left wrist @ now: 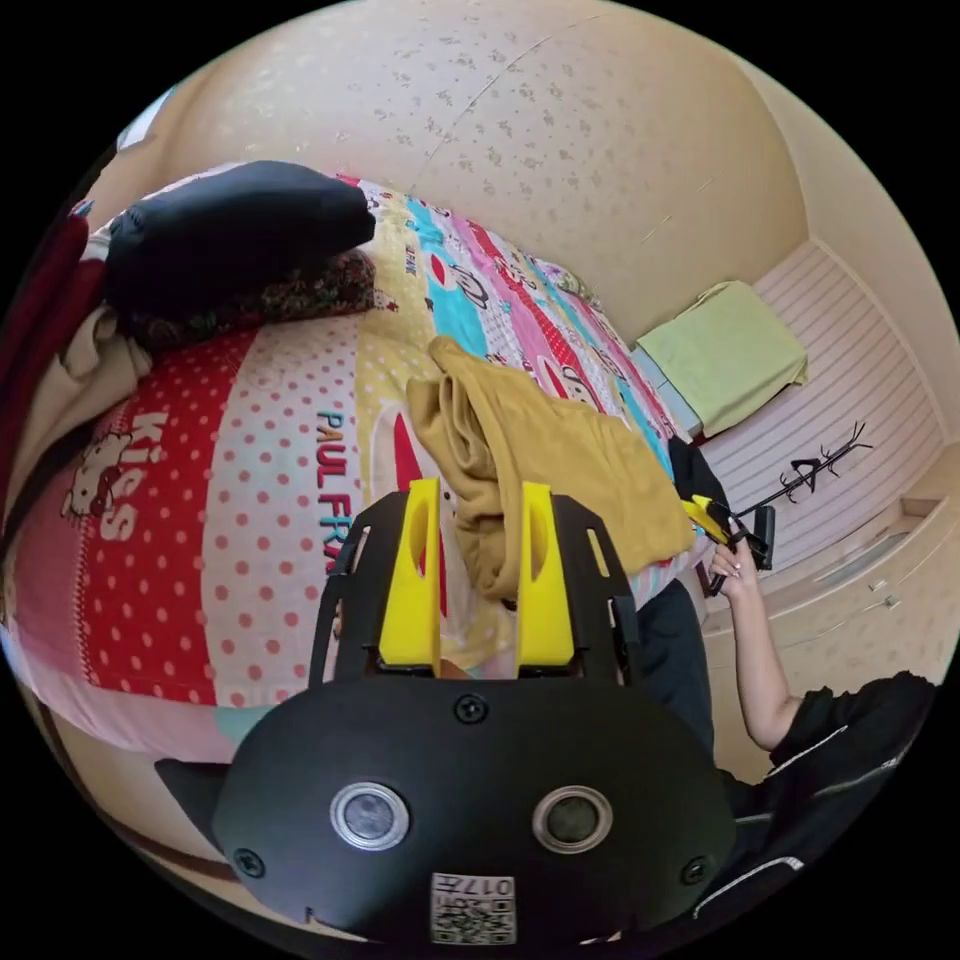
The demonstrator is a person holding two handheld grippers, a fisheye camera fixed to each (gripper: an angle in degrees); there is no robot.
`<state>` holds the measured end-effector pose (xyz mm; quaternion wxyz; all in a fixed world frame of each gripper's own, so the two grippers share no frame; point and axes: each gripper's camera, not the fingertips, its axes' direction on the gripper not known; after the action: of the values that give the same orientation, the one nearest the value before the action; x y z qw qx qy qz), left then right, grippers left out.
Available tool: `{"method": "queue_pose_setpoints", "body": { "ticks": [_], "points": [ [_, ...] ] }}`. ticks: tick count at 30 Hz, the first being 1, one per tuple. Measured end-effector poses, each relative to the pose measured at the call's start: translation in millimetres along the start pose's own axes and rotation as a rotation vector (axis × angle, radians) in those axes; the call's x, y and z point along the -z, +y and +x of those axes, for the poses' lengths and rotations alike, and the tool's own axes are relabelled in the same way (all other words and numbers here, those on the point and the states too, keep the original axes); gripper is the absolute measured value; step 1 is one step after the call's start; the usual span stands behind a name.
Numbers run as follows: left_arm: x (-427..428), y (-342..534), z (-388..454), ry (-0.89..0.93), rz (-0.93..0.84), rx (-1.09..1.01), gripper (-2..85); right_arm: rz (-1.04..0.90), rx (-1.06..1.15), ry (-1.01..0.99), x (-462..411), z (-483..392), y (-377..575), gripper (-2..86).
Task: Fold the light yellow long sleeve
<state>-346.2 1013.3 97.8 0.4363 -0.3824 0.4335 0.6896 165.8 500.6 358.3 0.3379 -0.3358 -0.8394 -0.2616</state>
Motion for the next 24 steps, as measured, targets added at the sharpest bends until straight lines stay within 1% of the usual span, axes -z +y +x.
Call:
{"method": "queue_pose_setpoints", "body": {
  "ticks": [1,3,5,7,10,12,13,15,16,19,21,22,23,24],
  "points": [
    [-5,6,3,0.018,0.002,-0.010,11.1,0.005,0.006,0.013,-1,-2,9,10.6],
    [-15,8,11,-0.023,-0.008,-0.048,9.9,-0.053,0.040,0.067,-20,-8,28,9.5],
    [-38,1,20,-0.108,-0.098,-0.109,6.2,-0.099,0.077,0.144,-32,-13,30,7.6],
    [-43,-5,21,-0.063,-0.158,-0.143,3.1,-0.128,0.070,0.208,-33,-17,28,5.5],
    [-15,0,13,-0.059,-0.094,-0.082,1.8,-0.080,0.076,0.238,-20,-33,37,3.8],
    [-10,13,6,-0.061,-0.092,-0.057,1.6,-0.128,0.071,0.334,-34,-31,57,3.6],
    [-16,23,2,-0.081,-0.118,-0.055,1.8,-0.145,0.065,0.343,-41,-27,62,3.5],
    [-18,34,-5,-0.073,-0.074,-0.044,2.2,-0.122,-0.012,0.268,-50,-10,76,3.9],
    [-13,36,-8,-0.039,-0.034,-0.023,2.9,-0.109,-0.016,0.252,-47,-10,77,4.1],
    [3,28,-12,0.013,-0.007,0.030,4.9,-0.041,-0.043,0.232,-22,-21,78,5.9],
    [20,26,-11,0.025,0.064,0.057,5.7,0.106,0.022,0.290,5,-52,85,7.6],
    [33,28,-9,0.022,0.139,0.065,6.4,0.138,0.041,0.303,8,-61,86,8.0],
    [45,30,-7,-0.002,0.215,0.072,7.1,0.181,0.089,0.298,9,-79,89,8.7],
    [48,31,-6,-0.019,0.244,0.078,7.5,0.187,0.153,0.251,3,-98,89,9.3]
  ]
}}
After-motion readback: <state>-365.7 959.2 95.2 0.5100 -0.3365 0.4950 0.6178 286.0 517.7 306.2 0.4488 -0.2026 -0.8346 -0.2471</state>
